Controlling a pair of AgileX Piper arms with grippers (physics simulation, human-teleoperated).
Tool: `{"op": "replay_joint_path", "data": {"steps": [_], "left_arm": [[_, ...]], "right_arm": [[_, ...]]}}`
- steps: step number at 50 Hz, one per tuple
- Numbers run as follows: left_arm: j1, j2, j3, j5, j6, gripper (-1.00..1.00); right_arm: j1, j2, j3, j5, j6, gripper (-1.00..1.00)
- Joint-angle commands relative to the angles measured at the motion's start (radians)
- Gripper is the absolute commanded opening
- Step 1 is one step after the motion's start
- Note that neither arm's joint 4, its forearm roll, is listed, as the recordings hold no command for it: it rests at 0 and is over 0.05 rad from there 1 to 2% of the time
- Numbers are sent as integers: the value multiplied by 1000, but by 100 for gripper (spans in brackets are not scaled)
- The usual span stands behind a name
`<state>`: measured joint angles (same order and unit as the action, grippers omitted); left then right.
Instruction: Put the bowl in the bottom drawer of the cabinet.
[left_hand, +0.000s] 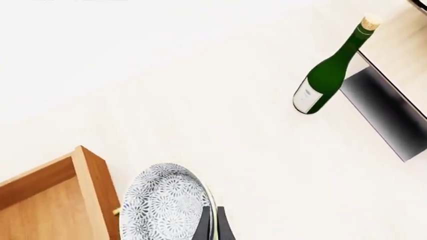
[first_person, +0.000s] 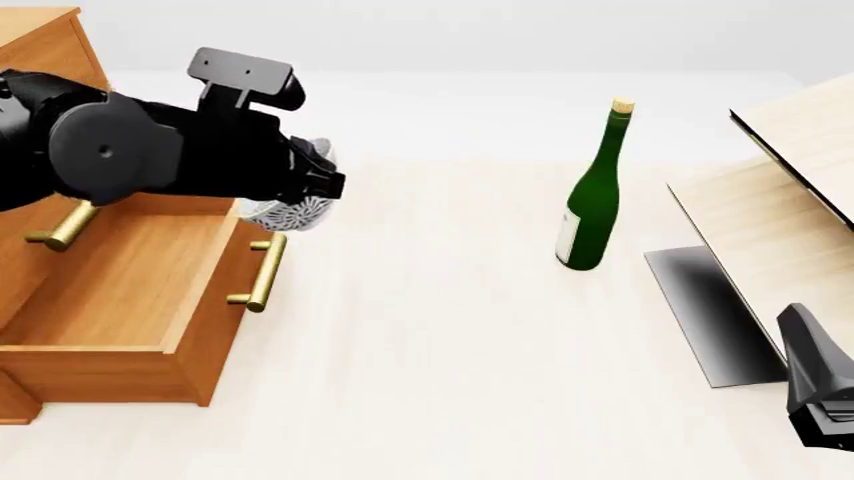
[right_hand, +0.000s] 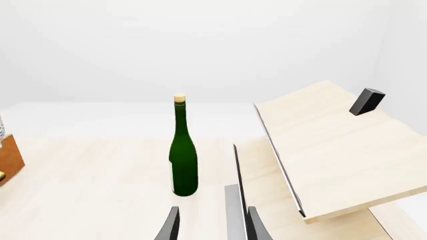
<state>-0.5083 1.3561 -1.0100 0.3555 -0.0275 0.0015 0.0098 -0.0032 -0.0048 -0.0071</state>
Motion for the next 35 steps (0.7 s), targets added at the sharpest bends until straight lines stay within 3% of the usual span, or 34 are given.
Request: {"op": "replay_joint_path", "data": {"steps": [1, 35], "left_arm": [[38, -76, 42, 0, -1, -100], [156, -228, 167, -37, -26, -100]], "right_arm": [[0, 0, 0, 0, 0, 100], [0, 0, 0, 0, 0, 100]]}}
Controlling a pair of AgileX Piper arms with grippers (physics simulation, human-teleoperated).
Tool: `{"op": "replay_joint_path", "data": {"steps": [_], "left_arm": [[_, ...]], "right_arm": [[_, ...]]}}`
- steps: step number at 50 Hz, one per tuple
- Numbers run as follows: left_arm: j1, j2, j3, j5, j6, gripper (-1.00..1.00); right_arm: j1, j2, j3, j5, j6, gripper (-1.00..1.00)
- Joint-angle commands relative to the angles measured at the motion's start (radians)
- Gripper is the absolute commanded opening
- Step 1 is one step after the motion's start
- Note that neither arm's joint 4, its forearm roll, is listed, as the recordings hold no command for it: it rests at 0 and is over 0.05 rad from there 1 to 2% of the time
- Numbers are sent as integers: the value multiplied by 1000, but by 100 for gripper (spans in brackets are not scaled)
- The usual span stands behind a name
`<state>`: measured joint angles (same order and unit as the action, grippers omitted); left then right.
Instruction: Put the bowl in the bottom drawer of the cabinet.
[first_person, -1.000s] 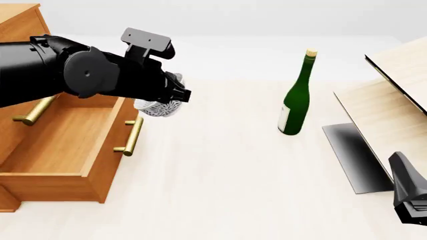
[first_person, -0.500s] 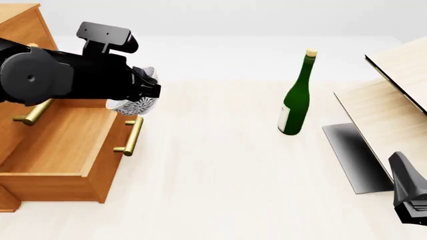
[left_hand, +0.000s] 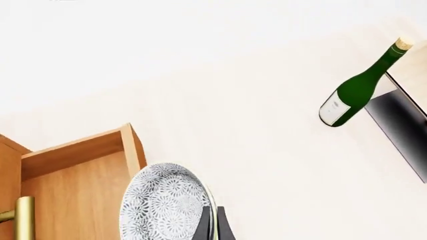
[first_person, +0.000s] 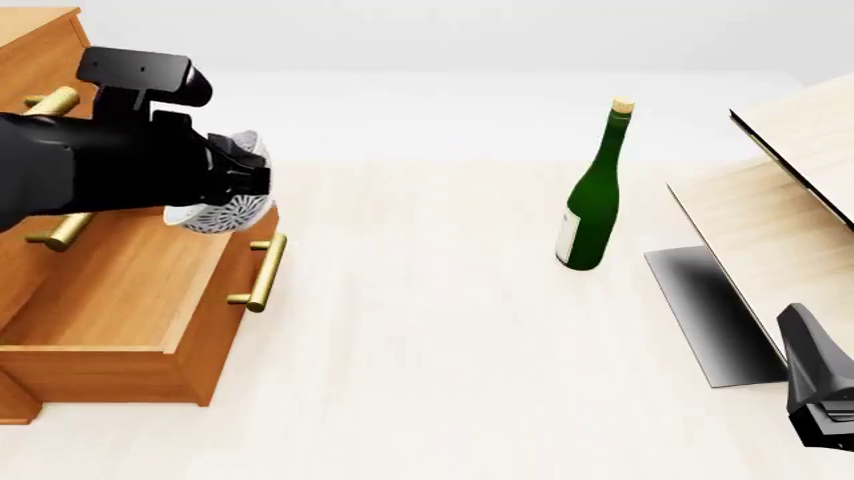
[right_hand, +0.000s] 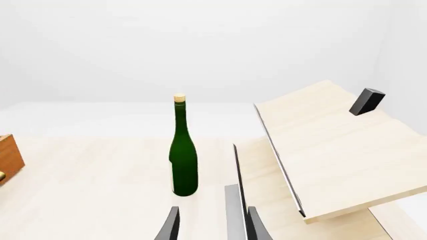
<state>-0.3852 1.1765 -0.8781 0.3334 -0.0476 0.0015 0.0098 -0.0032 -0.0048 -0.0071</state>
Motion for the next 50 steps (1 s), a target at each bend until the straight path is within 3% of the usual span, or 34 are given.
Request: {"op": "replay_joint_path", "data": {"steps": [1, 21, 22, 28, 50], "left_arm": [[34, -51, 39, -17, -7, -100], [98, -134, 102, -31, -26, -100], [99, -148, 65, 19, -27, -100], [114, -154, 127, -33, -32, -100], [198, -257, 207, -32, -33, -100]], "right_arm": [[0, 0, 0, 0, 0, 100], [0, 0, 0, 0, 0, 100], [0, 0, 0, 0, 0, 100], [0, 0, 0, 0, 0, 100], [0, 0, 0, 0, 0, 100]]}}
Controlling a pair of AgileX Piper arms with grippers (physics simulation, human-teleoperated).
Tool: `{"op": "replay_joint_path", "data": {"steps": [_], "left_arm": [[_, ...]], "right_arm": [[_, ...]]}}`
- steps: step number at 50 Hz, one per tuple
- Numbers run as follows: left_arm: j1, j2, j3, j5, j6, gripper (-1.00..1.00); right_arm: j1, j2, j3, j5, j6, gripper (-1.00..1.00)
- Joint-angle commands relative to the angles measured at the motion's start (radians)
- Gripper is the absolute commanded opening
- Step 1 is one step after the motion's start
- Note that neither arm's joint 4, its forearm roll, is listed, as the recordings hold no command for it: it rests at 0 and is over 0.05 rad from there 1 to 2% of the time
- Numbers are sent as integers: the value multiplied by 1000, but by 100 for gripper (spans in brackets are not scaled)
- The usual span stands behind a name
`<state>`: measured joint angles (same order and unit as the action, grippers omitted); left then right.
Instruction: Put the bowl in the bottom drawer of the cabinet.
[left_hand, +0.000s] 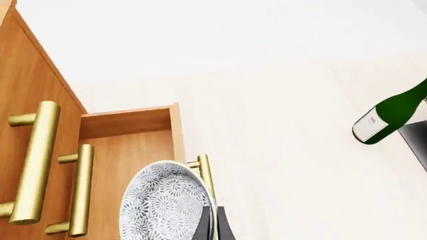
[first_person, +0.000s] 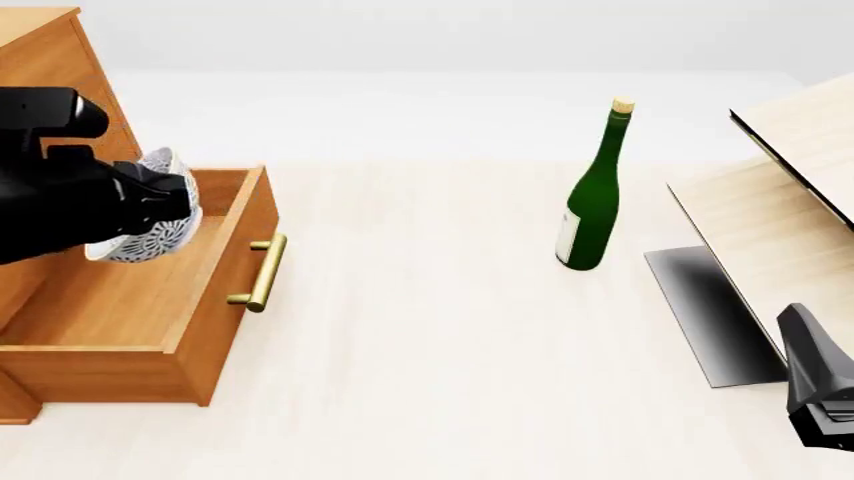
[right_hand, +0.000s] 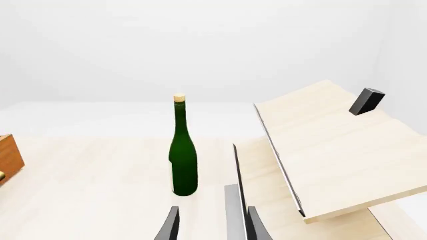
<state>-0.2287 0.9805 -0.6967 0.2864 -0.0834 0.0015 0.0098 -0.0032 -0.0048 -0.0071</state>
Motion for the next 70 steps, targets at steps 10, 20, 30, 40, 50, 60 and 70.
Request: {"op": "replay_joint_path", "data": {"steps": [10, 20, 30, 40, 50, 60, 70], "left_arm": [[43, -69, 85, -26, -23, -100], [53, -31, 105, -62, -23, -100], [64, 4, 115, -91, -30, -100], [82, 44, 119, -131, -20, -100], [91, 87, 103, -149, -28, -100], [100, 137, 82, -155, -50, -100], [112, 162, 60, -144, -61, -100]], "right_arm": [[0, 0, 0, 0, 0, 100], [0, 0, 0, 0, 0, 100], [0, 0, 0, 0, 0, 100], [0, 0, 0, 0, 0, 100], [0, 0, 0, 0, 0, 100], [0, 0, 0, 0, 0, 100], [0, 0, 0, 0, 0, 100]]}}
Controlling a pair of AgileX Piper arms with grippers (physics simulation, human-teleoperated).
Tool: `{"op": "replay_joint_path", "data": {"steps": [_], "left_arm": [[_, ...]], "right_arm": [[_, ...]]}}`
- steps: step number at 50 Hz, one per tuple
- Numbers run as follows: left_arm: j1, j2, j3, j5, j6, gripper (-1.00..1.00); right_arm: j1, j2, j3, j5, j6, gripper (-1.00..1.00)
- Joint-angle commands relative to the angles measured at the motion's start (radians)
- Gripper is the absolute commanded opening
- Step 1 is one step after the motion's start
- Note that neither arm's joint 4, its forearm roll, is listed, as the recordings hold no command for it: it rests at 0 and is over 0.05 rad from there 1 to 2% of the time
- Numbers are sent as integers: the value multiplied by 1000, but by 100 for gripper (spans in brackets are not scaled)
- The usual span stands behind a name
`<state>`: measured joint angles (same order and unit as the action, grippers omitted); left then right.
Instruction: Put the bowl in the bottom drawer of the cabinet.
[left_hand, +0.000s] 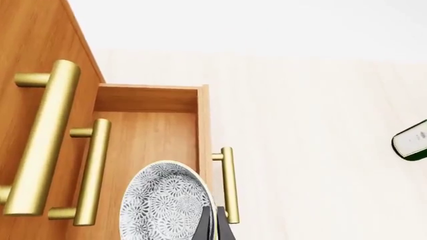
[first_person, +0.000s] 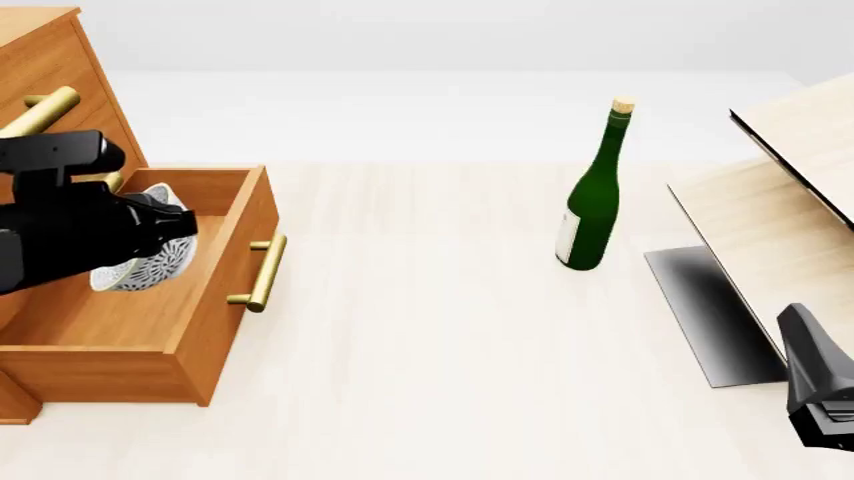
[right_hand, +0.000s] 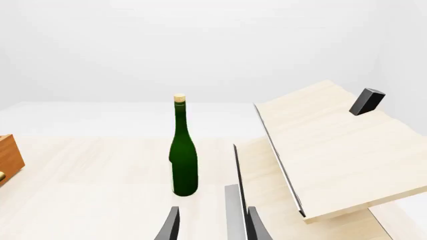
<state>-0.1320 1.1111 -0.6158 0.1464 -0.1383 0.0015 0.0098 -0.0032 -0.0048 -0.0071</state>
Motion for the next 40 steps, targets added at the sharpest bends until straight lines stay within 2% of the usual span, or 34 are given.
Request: {"op": "replay_joint_path", "data": {"steps": [1, 4, 5, 9, 14, 16, 18, 25, 26, 29, 31, 34, 37, 40], "left_arm": [[17, 32, -21, -5, -4, -100], [27, 52, 16, -58, -2, -100], [30, 44, -2, -30, -3, -100], [40, 67, 23, -79, -3, -100], [43, 67, 1, -48, -13, -100], [43, 95, 37, -109, -22, -100], [45, 84, 9, -69, -20, -100], [57, 84, 14, -74, -21, -100], [61, 92, 34, -107, -18, -100], [62, 82, 12, -75, -20, -100], [64, 102, 41, -124, -18, -100], [71, 92, 18, -89, -12, -100], [77, 121, 53, -150, -12, -100], [79, 109, 23, -105, -14, -100]], "right_arm": [[0, 0, 0, 0, 0, 100], [0, 0, 0, 0, 0, 100], [0, 0, 0, 0, 0, 100], [0, 0, 0, 0, 0, 100], [0, 0, 0, 0, 0, 100], [0, 0, 0, 0, 0, 100], [0, 0, 0, 0, 0, 100], [0, 0, 0, 0, 0, 100], [0, 0, 0, 0, 0, 100], [0, 0, 0, 0, 0, 100], [0, 0, 0, 0, 0, 100], [0, 0, 0, 0, 0, 100], [0, 0, 0, 0, 0, 100], [0, 0, 0, 0, 0, 100]]}}
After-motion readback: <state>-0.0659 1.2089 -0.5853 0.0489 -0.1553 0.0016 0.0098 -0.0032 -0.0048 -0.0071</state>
